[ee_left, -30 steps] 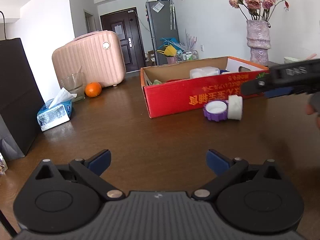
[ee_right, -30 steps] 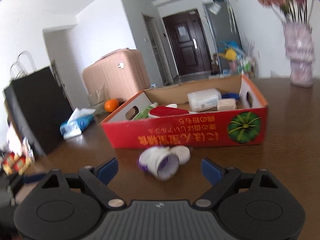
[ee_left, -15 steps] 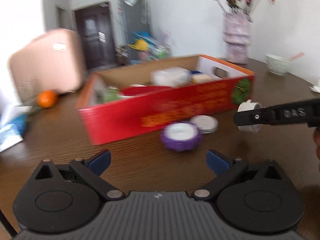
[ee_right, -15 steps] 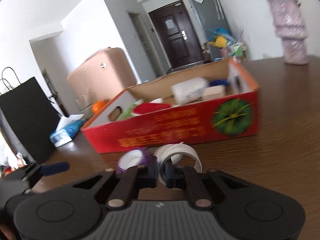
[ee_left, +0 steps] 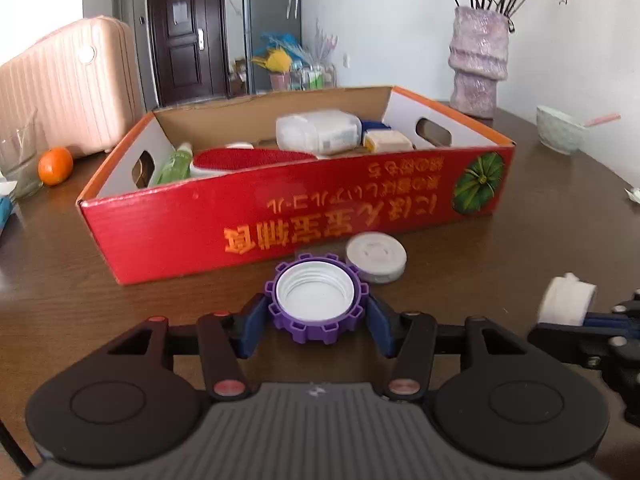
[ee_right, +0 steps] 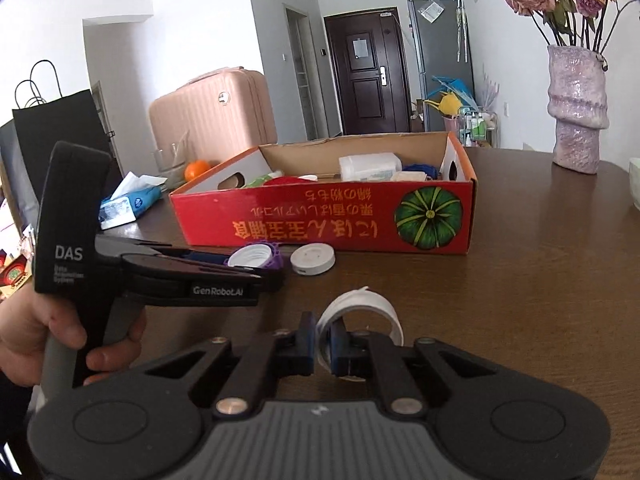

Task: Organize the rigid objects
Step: 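Carry the purple cap and tape roll into the red box and release both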

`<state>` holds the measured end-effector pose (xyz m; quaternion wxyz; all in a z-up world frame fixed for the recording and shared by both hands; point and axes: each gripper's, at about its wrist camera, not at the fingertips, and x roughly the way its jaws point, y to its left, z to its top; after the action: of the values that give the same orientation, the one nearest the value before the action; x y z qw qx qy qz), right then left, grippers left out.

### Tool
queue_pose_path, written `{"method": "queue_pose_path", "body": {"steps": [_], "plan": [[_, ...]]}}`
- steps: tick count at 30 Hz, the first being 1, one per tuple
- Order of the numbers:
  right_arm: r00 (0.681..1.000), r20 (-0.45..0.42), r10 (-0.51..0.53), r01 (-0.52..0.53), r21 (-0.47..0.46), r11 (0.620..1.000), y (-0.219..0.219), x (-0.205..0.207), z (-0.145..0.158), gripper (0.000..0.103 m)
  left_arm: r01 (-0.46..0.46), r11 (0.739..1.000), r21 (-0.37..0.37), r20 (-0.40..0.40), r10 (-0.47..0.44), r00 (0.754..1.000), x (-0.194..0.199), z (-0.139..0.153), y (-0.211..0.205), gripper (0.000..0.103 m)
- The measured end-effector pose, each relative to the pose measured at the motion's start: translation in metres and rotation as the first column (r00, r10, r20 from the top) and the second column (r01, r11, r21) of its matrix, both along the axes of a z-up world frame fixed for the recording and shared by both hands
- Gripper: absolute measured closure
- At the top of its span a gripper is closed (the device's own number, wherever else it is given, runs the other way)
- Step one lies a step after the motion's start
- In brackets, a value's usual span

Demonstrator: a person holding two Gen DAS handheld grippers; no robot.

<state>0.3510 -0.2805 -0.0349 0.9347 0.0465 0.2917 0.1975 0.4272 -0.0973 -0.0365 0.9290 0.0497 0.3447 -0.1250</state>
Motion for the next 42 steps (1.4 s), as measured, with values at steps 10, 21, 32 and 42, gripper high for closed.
{"method": "queue_pose_path", "body": {"steps": [10,21,32,42], "plan": [[0.999,0.027,0.020,-0.020,-0.016,1.000,0.010,-0.017,0.007,0.096,0.081,0.996,0.024,-0.107,-0.078,0.991,-0.028,0.014,0.007,0.050],[0.989,0.097,0.110,-0.083,-0.240,0.967,0.049,-0.042,0.001,0.053,0.020,0.999,-0.033,0.027,-0.019,0.999,-0.092,0.029,0.048,0.051],[0.996,0.071,-0.053,0.063,-0.153,0.986,0.023,-0.040,0.006,0.032,0.023,1.000,0.003,0.082,-0.023,0.996,-0.126,0.003,0.064,0.019],[0.996,-0.023,-0.084,0.081,-0.129,0.988,0.036,0.000,-0.011,0.062,0.020,0.998,-0.059,0.088,-0.015,0.996,-0.127,-0.001,0.073,0.049]]}}
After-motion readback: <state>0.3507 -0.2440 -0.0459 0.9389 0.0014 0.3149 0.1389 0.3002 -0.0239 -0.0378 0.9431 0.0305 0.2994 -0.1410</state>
